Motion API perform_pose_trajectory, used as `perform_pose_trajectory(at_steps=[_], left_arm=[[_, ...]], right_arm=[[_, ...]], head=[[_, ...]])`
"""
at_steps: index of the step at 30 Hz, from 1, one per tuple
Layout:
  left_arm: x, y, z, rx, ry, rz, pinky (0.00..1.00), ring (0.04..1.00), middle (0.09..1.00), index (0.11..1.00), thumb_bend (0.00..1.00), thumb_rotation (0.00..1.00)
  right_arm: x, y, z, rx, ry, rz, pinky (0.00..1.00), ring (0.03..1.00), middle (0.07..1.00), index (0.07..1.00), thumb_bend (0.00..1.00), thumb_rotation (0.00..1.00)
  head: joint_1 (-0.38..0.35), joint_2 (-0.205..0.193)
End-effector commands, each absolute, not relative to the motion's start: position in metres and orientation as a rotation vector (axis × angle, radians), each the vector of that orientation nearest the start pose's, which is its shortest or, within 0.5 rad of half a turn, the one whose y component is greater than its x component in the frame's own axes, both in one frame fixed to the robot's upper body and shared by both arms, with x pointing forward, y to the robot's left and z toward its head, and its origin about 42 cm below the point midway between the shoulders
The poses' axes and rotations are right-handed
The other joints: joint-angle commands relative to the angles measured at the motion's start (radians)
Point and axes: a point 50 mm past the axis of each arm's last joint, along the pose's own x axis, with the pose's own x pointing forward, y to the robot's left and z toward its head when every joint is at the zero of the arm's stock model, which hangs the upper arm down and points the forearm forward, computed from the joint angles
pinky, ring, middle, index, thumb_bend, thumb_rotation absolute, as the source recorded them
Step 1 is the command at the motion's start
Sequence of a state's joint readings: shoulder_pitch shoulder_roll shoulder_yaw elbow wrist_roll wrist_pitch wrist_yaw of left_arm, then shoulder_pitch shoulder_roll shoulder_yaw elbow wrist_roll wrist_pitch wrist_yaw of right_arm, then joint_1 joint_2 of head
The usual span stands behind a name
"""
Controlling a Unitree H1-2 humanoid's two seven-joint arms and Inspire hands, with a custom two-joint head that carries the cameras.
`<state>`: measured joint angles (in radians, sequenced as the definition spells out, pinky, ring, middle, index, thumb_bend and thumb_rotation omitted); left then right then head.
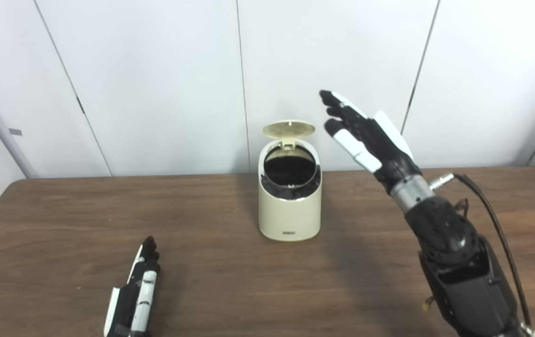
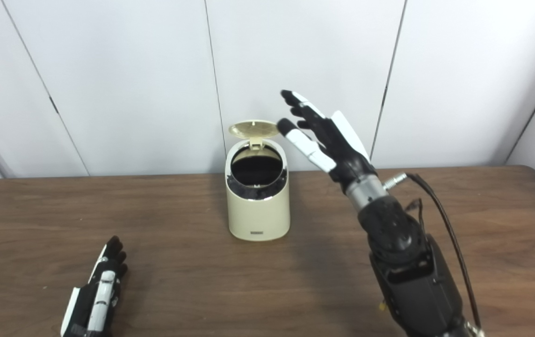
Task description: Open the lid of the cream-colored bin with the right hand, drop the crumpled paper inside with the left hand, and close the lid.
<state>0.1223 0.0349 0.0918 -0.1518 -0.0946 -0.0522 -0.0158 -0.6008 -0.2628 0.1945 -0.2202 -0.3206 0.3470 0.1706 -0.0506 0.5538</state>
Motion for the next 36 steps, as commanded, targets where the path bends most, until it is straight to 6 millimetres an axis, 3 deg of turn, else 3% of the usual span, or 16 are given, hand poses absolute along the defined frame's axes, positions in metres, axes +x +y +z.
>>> perform_pose_trajectory(at_steps=[1,9,16,24,36], left_arm=[[0.243,0.244,0.102,-0.067,-0.063,0.088,0.99,1.000,1.000,1.000,0.39,0.81],[0.242,0.242,0.102,-0.040,-0.050,0.101,1.00,1.000,1.000,1.000,0.43,0.80],[0.243,0.239,0.101,-0.047,-0.047,0.100,1.00,1.000,1.000,1.000,0.44,0.79],[0.243,0.239,0.100,-0.048,-0.048,0.101,1.00,1.000,1.000,1.000,0.46,0.80],[0.244,0.238,0.100,-0.044,-0.046,0.096,1.00,1.000,0.998,0.990,0.48,0.79]], right_arm=[[0.407,-0.178,0.363,-0.724,-0.560,0.231,0.86,0.922,0.943,0.932,0.54,1.00],[0.414,-0.174,0.373,-0.856,-0.553,0.280,0.84,0.912,0.930,0.913,0.51,0.96],[0.419,-0.178,0.381,-0.942,-0.545,0.280,0.96,0.973,0.944,0.895,0.55,0.97],[0.432,-0.186,0.393,-1.018,-0.523,0.295,0.91,0.961,0.940,0.896,0.55,1.00],[0.431,-0.188,0.392,-1.100,-0.467,0.318,0.91,0.985,0.948,0.889,0.61,1.00]], head=[[0.002,0.002],[0.009,0.003],[0.009,0.004],[0.010,0.006],[0.008,0.011]])
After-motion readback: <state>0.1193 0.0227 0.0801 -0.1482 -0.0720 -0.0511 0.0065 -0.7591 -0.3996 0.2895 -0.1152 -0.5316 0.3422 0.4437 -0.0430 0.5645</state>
